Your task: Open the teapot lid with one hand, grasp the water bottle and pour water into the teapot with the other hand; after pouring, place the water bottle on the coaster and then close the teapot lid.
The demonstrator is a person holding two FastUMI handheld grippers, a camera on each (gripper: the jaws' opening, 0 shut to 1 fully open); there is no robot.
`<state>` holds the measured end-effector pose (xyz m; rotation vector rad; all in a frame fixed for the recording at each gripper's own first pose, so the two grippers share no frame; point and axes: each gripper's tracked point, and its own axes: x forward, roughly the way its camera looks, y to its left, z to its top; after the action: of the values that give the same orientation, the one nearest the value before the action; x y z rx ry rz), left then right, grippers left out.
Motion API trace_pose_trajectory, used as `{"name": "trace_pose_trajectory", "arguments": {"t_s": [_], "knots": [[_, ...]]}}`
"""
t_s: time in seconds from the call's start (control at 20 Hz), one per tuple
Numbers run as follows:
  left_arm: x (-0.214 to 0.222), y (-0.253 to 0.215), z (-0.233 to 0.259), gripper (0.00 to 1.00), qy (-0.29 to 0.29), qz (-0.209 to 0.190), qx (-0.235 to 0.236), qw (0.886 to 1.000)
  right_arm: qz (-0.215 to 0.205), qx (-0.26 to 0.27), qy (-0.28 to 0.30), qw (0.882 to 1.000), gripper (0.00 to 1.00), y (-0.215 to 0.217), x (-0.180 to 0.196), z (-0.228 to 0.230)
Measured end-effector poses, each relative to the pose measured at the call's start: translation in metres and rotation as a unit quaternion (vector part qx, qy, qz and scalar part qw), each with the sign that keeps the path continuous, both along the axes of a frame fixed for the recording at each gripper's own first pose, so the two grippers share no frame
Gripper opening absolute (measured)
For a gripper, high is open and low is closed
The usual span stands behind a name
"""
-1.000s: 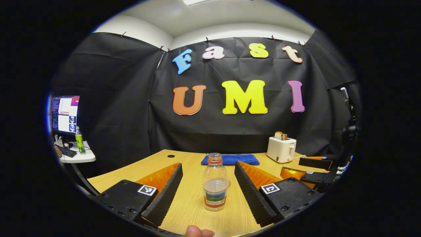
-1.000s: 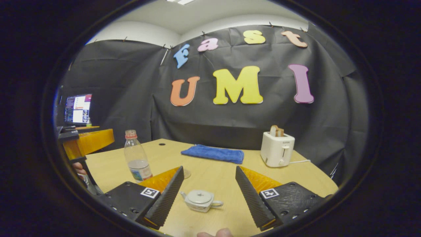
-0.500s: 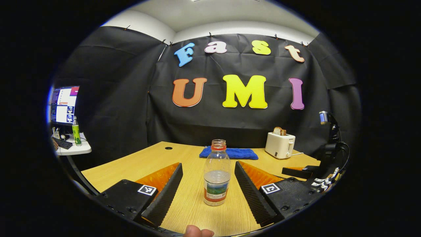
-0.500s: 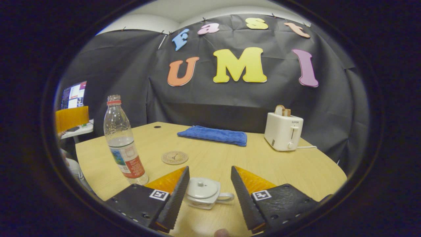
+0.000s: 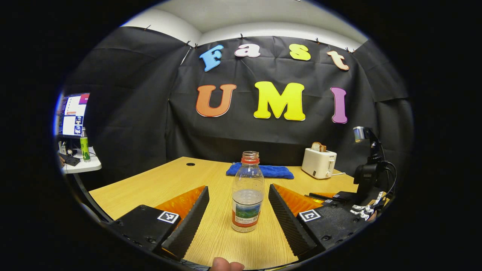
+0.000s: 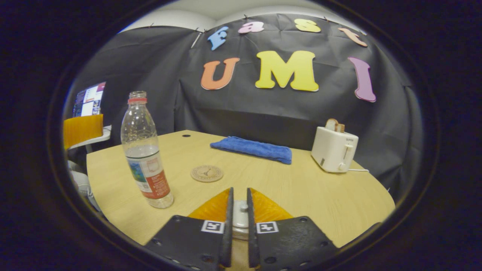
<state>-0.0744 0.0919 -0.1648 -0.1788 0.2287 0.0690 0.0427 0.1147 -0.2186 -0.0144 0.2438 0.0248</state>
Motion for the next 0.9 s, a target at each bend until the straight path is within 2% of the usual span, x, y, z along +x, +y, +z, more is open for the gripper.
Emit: {"name": "trace_pose_trajectory", "arguments": {"t_s": [0.05,0.1,0.2,0.3,0.45,0.5,0.55,0.6,0.9], "knots": [[0.001,0.001,-0.001,0.99,0.002,-0.001,0.0,1.0,0.005,0.006,0.009,1.0,0.09,0.0,0.0,-0.004],[0.002,0.002,-0.003,0.99,0.002,-0.001,-0.002,1.0,0.007,0.009,0.007,1.0,0.09,-0.001,0.003,-0.004],[0.006,0.0,-0.006,0.99,0.005,-0.005,-0.004,1.0,0.008,0.015,0.008,1.0,0.0,0.0,0.004,-0.003],[0.007,-0.007,-0.011,0.99,0.007,-0.02,-0.013,1.0,0.013,0.018,0.005,1.0,0.02,0.0,0.005,0.0],[0.011,-0.011,-0.019,1.0,0.014,-0.034,-0.015,0.999,0.018,0.029,0.003,0.999,0.0,-0.002,0.006,0.007],[0.011,-0.012,-0.023,1.0,0.017,-0.037,-0.012,0.999,0.02,0.03,-0.002,0.999,0.02,-0.001,0.006,0.012],[0.013,-0.015,-0.027,1.0,0.02,-0.041,-0.01,0.999,0.02,0.03,-0.008,0.999,0.0,-0.002,0.006,0.018],[0.013,-0.016,-0.031,1.0,0.024,-0.045,-0.008,0.999,0.02,0.029,-0.014,0.999,0.02,-0.004,0.006,0.024],[0.025,-0.029,-0.058,1.0,0.052,-0.059,-0.009,0.997,0.022,0.017,-0.043,0.999,0.0,-0.015,-0.011,0.056]]}}
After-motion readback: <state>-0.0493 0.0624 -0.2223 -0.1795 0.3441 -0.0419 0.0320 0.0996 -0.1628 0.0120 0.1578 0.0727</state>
